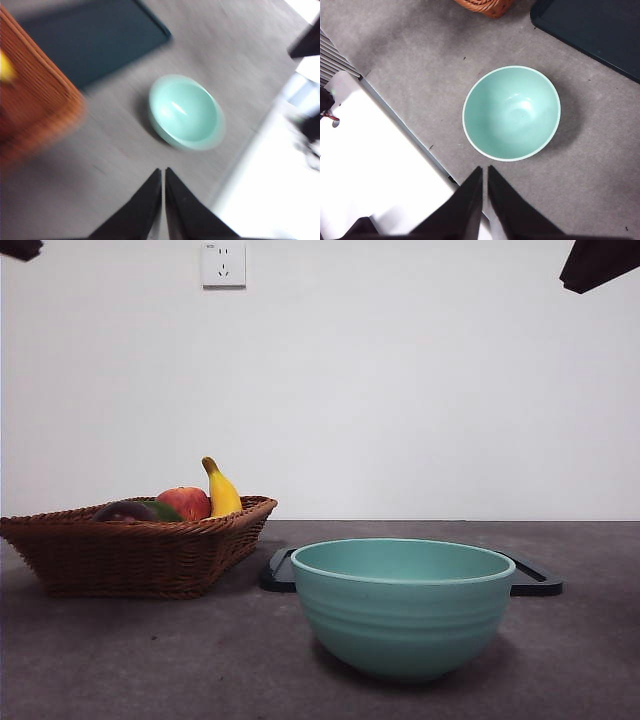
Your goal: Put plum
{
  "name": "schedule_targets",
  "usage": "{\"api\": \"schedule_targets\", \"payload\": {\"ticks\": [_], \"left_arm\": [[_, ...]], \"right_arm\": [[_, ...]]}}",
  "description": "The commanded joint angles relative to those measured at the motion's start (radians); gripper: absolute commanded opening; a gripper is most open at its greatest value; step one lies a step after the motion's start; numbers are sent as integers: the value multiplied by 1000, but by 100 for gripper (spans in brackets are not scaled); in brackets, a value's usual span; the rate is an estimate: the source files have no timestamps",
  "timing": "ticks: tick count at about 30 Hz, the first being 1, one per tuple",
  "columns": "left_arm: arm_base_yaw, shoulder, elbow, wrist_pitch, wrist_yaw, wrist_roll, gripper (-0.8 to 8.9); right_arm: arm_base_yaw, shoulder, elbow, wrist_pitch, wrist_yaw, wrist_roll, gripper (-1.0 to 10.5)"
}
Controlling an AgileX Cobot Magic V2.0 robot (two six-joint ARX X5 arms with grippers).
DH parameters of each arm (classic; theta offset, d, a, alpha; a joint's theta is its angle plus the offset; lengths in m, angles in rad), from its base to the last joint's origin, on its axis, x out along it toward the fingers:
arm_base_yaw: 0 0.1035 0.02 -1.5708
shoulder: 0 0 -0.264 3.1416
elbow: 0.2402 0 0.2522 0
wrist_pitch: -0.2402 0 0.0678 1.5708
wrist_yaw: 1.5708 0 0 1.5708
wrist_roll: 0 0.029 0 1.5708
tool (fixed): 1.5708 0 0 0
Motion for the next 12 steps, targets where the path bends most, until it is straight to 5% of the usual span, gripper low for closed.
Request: {"api": "schedule_targets", "payload": {"ticks": [1,6,12], "left_arm": [[42,-47,7,202,-84,43,8],[142,-178,-96,567,-220,42,8],[238,-359,-325,809,-457,42,8]], "right_arm": [[9,5,13,10,0,-8,6],[9,5,13,10,0,-8,6],[9,5,13,10,0,-8,6]]}}
